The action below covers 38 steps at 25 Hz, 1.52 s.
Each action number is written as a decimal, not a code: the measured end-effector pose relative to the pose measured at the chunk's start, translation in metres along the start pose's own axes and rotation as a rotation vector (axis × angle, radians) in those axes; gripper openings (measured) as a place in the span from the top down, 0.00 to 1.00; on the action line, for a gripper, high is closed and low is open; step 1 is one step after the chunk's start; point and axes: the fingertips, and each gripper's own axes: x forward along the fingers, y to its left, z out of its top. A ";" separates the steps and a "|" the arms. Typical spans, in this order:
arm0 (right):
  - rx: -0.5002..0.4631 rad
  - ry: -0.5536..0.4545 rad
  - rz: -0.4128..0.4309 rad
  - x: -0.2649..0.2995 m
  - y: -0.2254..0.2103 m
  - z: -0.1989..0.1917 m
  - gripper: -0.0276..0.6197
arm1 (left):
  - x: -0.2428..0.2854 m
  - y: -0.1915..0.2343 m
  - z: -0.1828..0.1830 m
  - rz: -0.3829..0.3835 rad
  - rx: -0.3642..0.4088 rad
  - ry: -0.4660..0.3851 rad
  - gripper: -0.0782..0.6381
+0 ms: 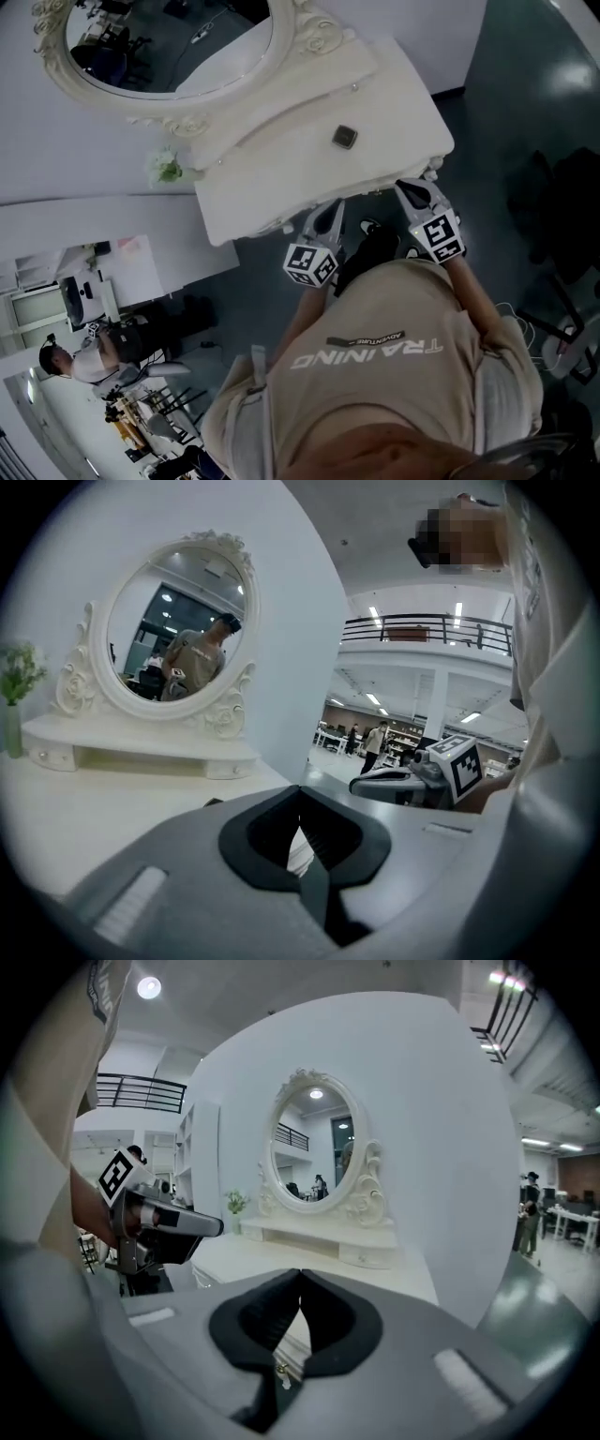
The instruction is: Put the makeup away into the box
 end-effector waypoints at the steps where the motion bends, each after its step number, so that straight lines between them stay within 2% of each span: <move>1: -0.002 0.006 -0.014 0.002 -0.002 0.006 0.95 | 0.004 0.005 0.006 -0.019 0.003 0.000 0.89; 5: -0.029 0.006 -0.051 0.016 -0.004 0.040 0.95 | 0.006 0.038 0.038 -0.033 0.032 -0.021 0.89; 9: -0.044 0.015 -0.113 0.041 -0.025 0.062 0.95 | 0.023 0.073 0.058 -0.067 0.031 -0.045 0.89; 13: -0.019 0.016 -0.130 0.078 -0.024 0.073 0.95 | 0.025 0.110 0.064 -0.083 0.043 -0.053 0.89; 16: -0.034 0.025 -0.118 0.111 -0.024 0.076 0.95 | 0.030 0.141 0.059 -0.070 0.030 -0.064 0.89; 21: -0.043 0.069 -0.028 0.152 -0.010 0.077 0.95 | 0.012 0.187 0.034 0.028 -0.044 -0.039 0.89; 24: -0.028 0.072 -0.028 0.168 -0.022 0.082 0.95 | 0.002 0.210 0.026 0.095 -0.089 -0.047 0.89; 28: 0.155 0.033 -0.043 0.183 -0.047 0.084 0.95 | -0.012 0.227 0.009 0.176 -0.144 -0.028 0.89; 30: 0.207 0.027 -0.068 0.188 -0.065 0.080 0.95 | -0.010 0.232 0.001 0.185 -0.156 -0.008 0.89; 33: 0.227 0.025 -0.094 0.190 -0.086 0.075 0.95 | 0.003 0.237 -0.002 0.192 -0.167 0.012 0.89; 38: 0.276 0.026 -0.106 0.199 -0.134 0.071 0.95 | 0.047 0.254 0.025 0.274 -0.131 0.009 0.89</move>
